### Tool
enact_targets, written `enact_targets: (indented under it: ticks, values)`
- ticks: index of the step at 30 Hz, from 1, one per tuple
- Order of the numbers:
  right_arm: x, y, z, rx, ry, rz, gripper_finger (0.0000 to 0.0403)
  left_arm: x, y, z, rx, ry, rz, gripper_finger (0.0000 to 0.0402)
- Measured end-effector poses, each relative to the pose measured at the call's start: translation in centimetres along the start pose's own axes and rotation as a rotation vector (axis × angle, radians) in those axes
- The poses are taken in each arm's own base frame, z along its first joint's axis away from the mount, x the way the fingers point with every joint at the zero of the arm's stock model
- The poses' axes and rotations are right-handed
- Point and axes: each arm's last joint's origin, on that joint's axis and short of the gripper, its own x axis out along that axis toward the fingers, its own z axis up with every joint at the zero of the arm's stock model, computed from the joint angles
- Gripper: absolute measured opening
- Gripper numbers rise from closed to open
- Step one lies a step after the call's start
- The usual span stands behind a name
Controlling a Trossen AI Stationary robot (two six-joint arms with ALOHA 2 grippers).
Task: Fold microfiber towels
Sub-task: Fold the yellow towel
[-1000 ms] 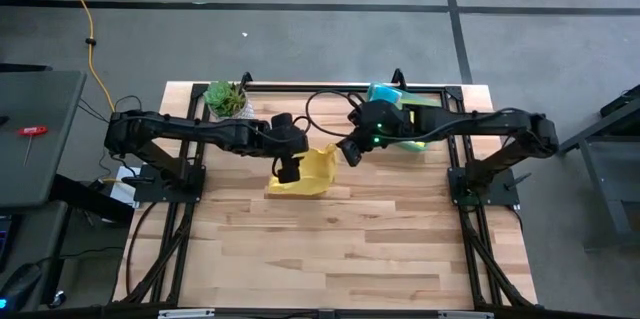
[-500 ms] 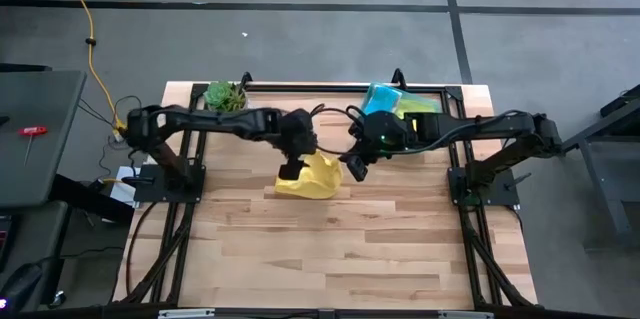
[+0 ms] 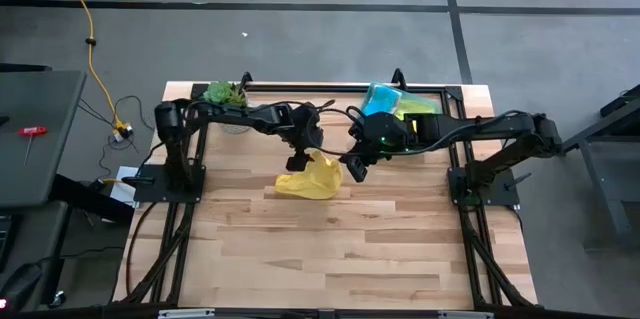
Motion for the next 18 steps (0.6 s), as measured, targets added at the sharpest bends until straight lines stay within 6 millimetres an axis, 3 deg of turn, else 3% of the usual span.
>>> enact_targets:
  ticks: [10,14,18]
  values:
    - [0.0,0.0,0.1,0.005,-0.006,0.004,0.0,1.6,0.2,-0.7,0.005,0.04,-0.009,0.0225]
    - [0.0,0.0,0.1,0.006,-0.007,0.004,0.0,0.6,0.2,-0.6,0.01,0.053,0.018,0.0171]
    - [0.0,0.0,0.1,0.003,-0.009,0.005,0.0,0.0,0.4,-0.5,0.008,0.055,0.046,0.0083]
